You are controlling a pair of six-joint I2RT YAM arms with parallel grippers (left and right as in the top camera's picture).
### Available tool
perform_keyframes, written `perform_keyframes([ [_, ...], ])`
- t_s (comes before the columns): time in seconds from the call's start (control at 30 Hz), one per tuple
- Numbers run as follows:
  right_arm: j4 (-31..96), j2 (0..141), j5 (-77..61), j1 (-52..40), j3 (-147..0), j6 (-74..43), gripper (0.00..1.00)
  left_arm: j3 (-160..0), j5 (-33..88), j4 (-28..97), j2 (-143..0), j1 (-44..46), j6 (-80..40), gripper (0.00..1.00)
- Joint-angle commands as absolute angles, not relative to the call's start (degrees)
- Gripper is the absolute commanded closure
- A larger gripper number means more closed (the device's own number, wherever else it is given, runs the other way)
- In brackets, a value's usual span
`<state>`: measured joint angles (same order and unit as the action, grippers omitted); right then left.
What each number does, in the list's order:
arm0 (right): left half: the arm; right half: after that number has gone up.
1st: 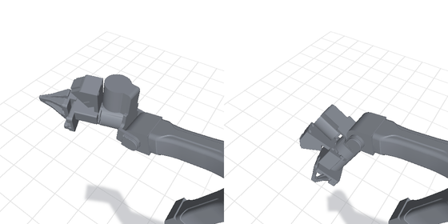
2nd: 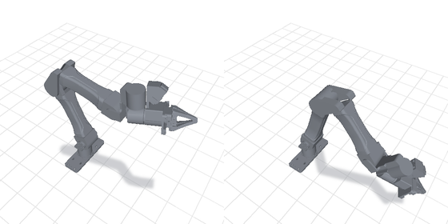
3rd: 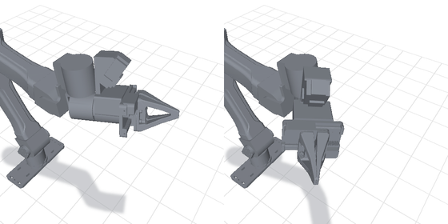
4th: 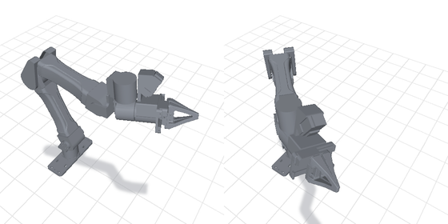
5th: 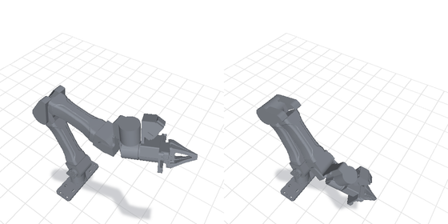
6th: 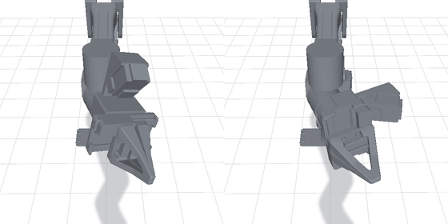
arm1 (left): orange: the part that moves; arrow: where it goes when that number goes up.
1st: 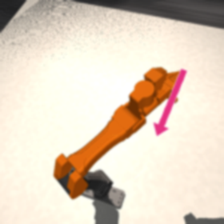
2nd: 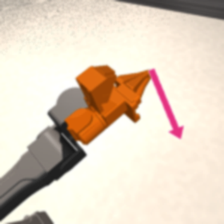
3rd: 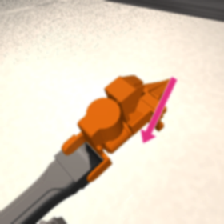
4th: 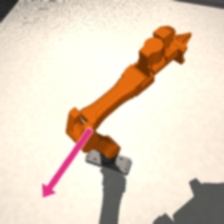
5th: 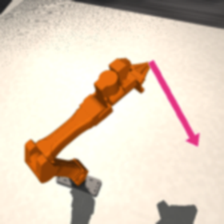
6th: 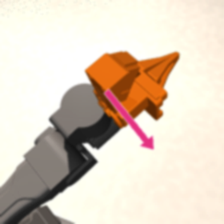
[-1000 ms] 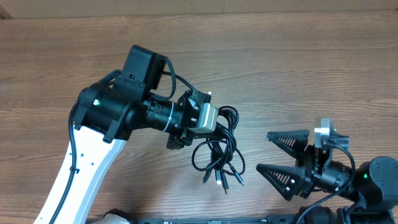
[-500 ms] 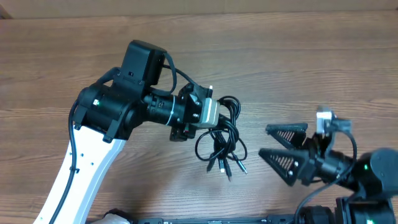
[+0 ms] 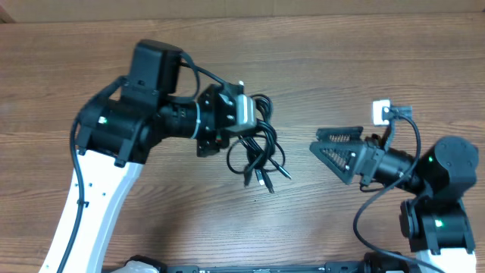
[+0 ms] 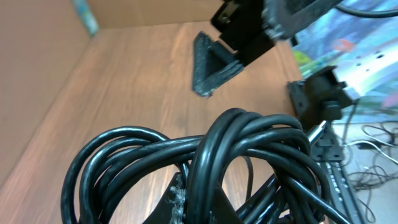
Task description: Untangle cables
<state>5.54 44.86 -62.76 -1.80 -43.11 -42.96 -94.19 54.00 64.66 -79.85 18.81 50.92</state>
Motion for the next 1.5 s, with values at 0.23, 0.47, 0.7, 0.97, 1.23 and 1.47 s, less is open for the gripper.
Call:
perform_keyframes([
  [0.23,1.02,57.6,-55.51,-12.58,-48.8,-44.51,0.0,-94.65,53.71,64.9,-80.9,10.07,49.65,0.96],
  [0.47,-1.93,65.06,-54.92,-17.63,-51.2,-40.6,0.03,-94.65,58.04,67.4,-84.82,9.02,50.39,0.96],
  [0.7,-3.84,65.87,-54.65,-18.0,-51.2,-39.99,0.15,-94.65,64.73,68.73,-89.34,9.02,50.81,0.96],
  [0.97,-1.89,65.87,-50.98,-18.0,-51.2,-40.03,0.24,-94.65,74.61,70.11,-92.99,10.96,50.76,0.96],
  [1.23,-1.85,65.87,-51.48,-18.04,-51.2,-40.05,0.25,-94.65,69.3,70.17,-93.65,16.45,50.54,0.96],
  [1.47,-1.32,65.87,-51.42,-18.06,-51.2,-40.03,0.27,-94.65,68.9,69.87,-93.67,16.53,49.21,0.96],
])
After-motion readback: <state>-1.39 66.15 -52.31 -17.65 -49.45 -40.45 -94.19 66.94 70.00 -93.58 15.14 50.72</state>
